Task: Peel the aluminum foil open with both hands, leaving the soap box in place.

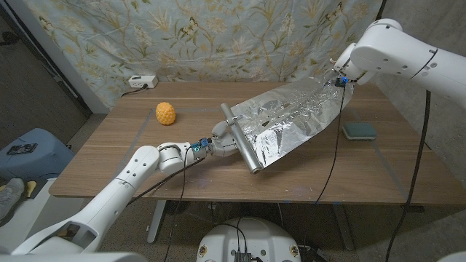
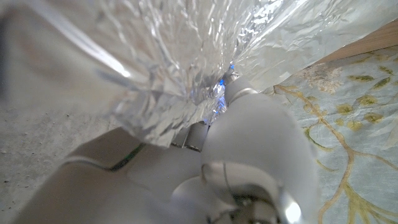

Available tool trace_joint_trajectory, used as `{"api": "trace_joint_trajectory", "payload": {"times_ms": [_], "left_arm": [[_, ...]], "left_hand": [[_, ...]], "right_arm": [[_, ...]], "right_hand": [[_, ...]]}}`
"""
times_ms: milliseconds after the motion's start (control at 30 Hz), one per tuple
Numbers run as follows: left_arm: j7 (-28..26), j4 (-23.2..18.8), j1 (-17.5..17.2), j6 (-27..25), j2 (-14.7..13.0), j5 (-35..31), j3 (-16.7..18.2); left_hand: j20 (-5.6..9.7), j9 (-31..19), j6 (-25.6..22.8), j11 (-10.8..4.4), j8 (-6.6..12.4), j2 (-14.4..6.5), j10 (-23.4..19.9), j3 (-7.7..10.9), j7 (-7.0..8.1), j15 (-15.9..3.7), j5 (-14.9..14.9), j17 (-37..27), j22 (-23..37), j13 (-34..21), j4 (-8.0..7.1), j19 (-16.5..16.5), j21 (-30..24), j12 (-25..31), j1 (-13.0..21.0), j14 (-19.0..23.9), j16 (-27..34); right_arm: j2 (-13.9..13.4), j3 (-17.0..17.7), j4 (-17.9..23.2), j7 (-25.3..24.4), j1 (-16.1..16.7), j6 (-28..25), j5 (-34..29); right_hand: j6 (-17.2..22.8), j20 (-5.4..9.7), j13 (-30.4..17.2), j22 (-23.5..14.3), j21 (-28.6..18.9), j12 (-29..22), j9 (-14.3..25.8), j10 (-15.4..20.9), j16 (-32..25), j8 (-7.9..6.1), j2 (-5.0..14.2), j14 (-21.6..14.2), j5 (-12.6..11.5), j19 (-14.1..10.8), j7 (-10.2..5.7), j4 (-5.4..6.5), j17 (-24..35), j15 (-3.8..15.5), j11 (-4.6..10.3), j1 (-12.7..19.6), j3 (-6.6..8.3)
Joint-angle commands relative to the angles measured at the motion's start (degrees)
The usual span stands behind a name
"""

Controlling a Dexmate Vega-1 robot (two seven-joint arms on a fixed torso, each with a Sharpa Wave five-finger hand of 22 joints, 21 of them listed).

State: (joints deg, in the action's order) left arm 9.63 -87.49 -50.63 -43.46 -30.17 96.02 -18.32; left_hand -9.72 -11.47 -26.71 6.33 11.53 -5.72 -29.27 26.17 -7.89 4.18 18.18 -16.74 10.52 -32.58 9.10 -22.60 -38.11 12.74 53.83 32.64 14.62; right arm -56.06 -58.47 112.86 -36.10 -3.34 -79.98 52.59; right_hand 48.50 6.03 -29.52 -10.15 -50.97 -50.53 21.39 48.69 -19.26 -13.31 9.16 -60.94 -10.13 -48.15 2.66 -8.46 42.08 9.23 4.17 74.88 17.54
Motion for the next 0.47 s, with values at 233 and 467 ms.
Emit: {"api": "trace_joint_trajectory", "payload": {"times_ms": [233,467], "left_arm": [[-0.43,-0.41,-0.27,-0.08,-1.02,1.01,-0.23],[-12.04,-4.67,-2.45,1.43,-1.62,4.22,1.54]], "left_hand": [[0.16,-0.06,-0.9,-0.12,0.17,-0.45,-1.04,0.59,0.02,-0.07,0.15,-0.2,0.16,-0.03,-0.05,-0.64,-0.07,0.66,-0.01,0.76,0.48],[3.82,-0.31,-15.64,-7.15,4.91,-2.77,-15.52,2.36,3.05,-6.72,0.46,-0.05,0.26,0.9,0.53,-4.2,-1.59,5.4,2.25,10.52,4.71]], "right_arm": [[0.05,1.34,-0.41,0.02,0.78,0.0,-0.42],[1.05,1.71,-1.16,1.77,1.39,0.0,-2.82]], "right_hand": [[0.27,0.17,-0.26,-0.15,-0.75,-0.02,0.32,0.11,0.25,0.37,0.2,-0.91,-0.31,0.52,-0.02,-0.17,0.08,2.42,0.04,0.53,0.27],[0.22,0.21,-0.28,-0.12,-0.98,0.05,0.35,0.05,0.33,0.42,0.29,-0.98,-0.31,0.69,-0.01,-0.09,0.14,2.32,0.22,0.43,0.29]]}}
